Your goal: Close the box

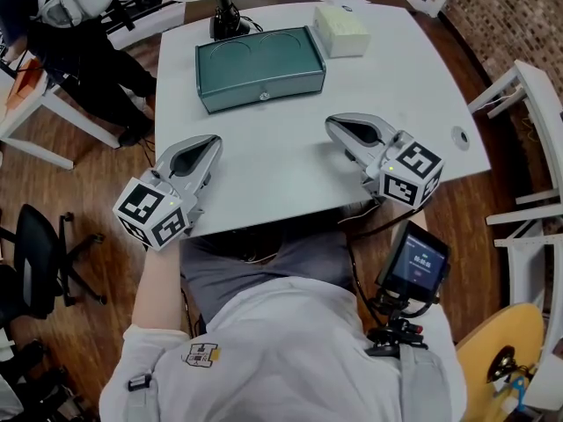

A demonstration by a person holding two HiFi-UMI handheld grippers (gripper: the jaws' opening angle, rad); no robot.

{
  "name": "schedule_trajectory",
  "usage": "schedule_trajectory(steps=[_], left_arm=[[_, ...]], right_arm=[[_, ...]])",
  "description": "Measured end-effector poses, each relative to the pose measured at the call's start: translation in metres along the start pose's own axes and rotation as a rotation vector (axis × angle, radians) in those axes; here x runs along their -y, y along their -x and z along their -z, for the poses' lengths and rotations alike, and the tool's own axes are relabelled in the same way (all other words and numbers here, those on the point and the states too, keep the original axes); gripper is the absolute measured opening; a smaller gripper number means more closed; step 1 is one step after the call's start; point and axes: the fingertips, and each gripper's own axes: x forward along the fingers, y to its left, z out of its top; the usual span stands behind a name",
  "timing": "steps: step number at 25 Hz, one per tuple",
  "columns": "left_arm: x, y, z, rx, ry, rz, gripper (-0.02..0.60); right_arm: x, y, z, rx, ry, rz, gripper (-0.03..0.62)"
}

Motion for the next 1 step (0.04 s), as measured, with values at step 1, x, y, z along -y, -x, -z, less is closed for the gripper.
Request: schedule_trajectory(steps=[1], left_arm=[[-0.0002,0.0000,-0.0001,0.001,0.000,0.000,-0.001]], right_arm=[[0.0001,-0.0001,-0.0002,-0.001,0.001,0.000,0.000]])
